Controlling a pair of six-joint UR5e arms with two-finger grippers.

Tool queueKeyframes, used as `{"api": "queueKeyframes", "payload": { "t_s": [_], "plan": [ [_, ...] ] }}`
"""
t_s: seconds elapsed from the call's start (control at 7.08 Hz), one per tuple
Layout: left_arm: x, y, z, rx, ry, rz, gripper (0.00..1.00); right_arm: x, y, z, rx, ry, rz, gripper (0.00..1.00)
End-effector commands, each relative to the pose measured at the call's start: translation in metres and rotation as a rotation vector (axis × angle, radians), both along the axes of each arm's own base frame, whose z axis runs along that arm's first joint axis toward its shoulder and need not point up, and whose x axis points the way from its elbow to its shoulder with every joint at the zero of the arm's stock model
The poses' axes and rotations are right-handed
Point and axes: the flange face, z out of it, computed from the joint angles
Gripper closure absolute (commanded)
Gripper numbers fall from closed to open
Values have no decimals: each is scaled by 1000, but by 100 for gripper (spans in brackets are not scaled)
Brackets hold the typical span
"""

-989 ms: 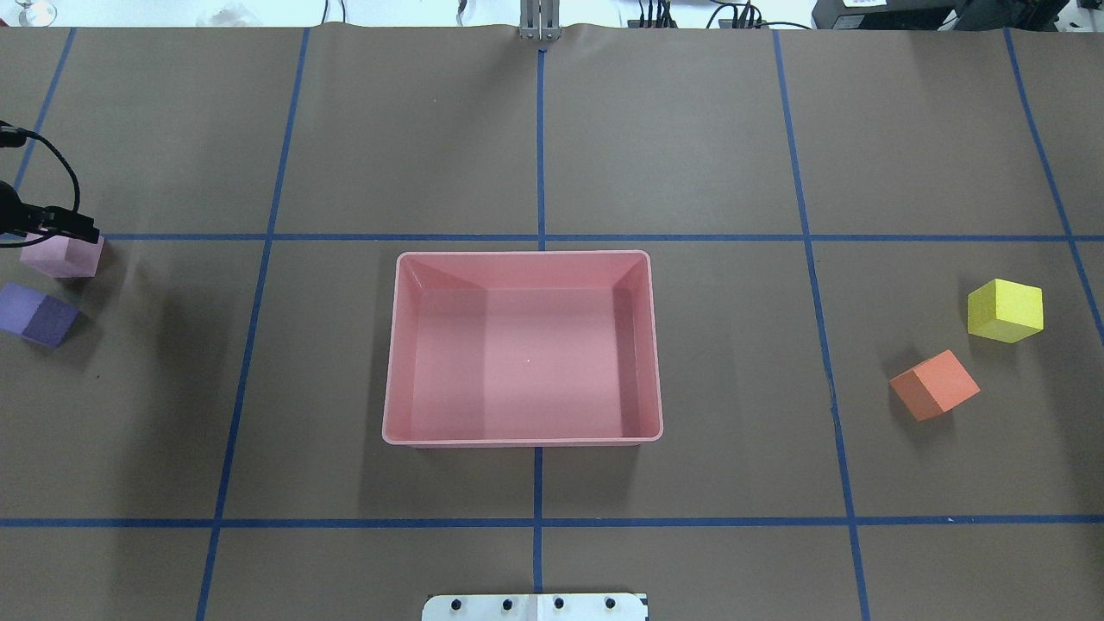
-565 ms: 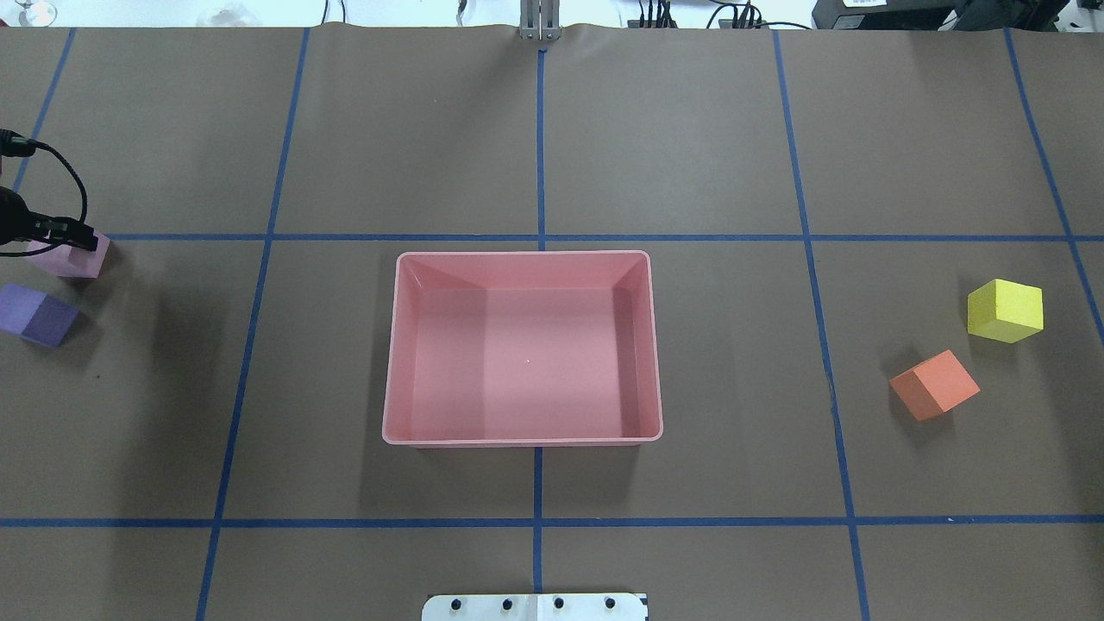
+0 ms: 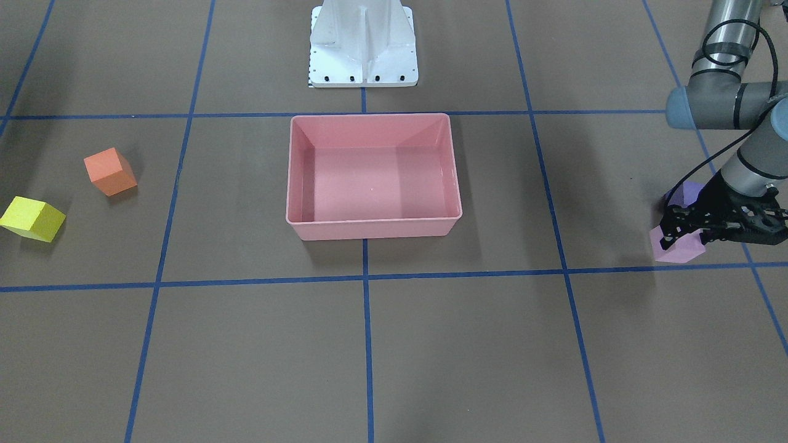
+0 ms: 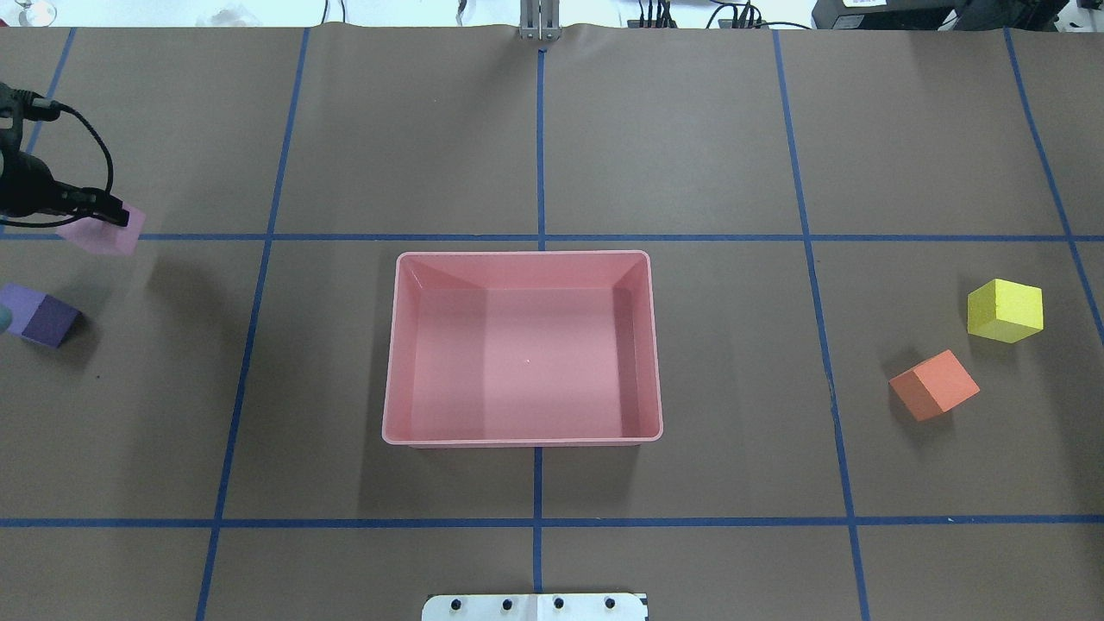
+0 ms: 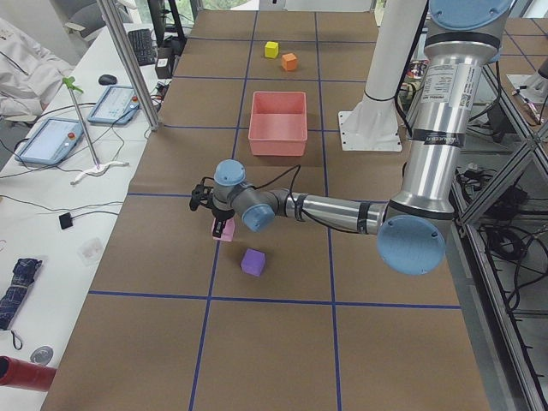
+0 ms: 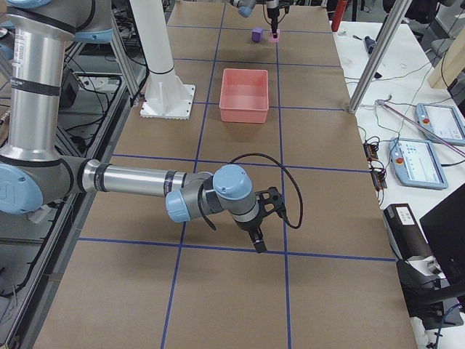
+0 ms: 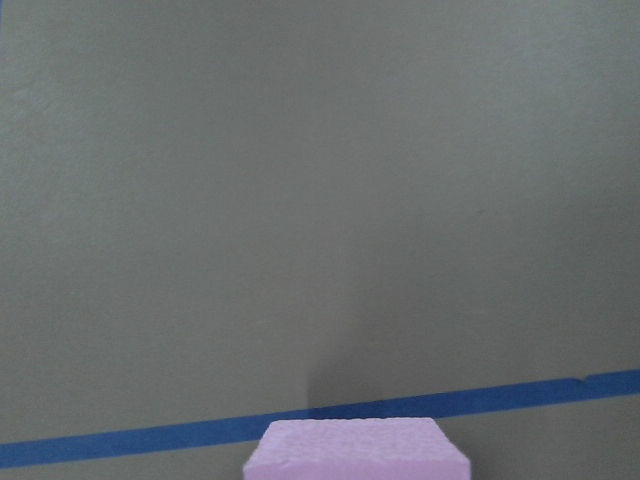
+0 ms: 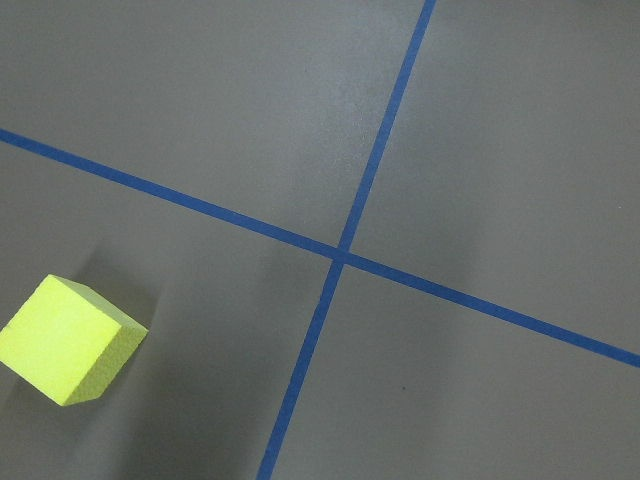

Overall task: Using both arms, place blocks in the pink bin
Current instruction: 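Lower the left gripper onto the light pink cube and grasp it, then carry the pink cube with the left gripper into the pink bin and release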

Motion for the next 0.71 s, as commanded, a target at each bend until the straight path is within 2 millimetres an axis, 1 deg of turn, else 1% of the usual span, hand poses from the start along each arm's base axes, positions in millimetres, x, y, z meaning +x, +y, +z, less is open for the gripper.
{"api": "queueKeyframes", "payload": {
  "t_s": [0.0, 0.14, 0.28, 0.42, 0.57],
  "plan": [
    [20, 13, -142, -72, 26, -21, 76, 0, 0, 0, -3, -4, 2, 0],
    [60, 33, -202, -108, 58, -16, 76, 0, 0, -3, -21, -15, 27, 0],
    [109, 45, -257, -147, 109, -36, 76, -4, -2, -5, -27, -19, 30, 0],
    [190, 84, -311, -186, 132, -27, 76, -7, -2, -6, -39, -24, 34, 0],
    [246, 111, -365, -198, 114, -46, 75, -18, -5, -14, -57, -41, 43, 0]
  ]
}}
